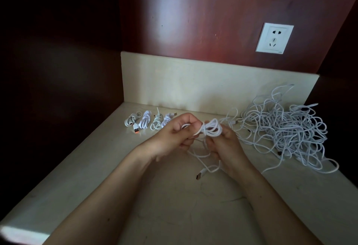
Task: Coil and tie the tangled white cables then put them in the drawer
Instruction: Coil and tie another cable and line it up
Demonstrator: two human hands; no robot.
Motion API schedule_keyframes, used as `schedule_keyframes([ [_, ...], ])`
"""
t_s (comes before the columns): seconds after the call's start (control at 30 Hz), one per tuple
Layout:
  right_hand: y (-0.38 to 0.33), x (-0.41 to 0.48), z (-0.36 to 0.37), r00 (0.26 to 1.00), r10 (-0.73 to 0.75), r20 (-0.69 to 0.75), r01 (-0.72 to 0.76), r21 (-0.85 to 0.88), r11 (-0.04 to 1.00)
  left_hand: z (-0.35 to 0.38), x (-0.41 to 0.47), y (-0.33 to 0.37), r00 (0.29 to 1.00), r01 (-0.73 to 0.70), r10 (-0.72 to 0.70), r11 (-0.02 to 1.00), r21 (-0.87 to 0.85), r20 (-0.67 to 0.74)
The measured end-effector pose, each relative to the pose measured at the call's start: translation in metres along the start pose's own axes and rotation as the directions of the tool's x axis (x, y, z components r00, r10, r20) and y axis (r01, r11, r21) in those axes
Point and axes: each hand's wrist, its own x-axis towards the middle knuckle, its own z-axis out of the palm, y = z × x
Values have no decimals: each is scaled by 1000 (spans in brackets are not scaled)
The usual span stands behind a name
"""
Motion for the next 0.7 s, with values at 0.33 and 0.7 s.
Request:
schedule_keyframes([
  [0.33, 10, -3, 6, 945, -144, 295, 291, -551, 782, -17, 9, -22, 939, 19, 120, 918, 395, -323],
  [0.7, 0, 3, -13, 958, -285, -12, 254, -422, 871, -21, 6, -19, 998, -35, 52, 862, 505, -19],
])
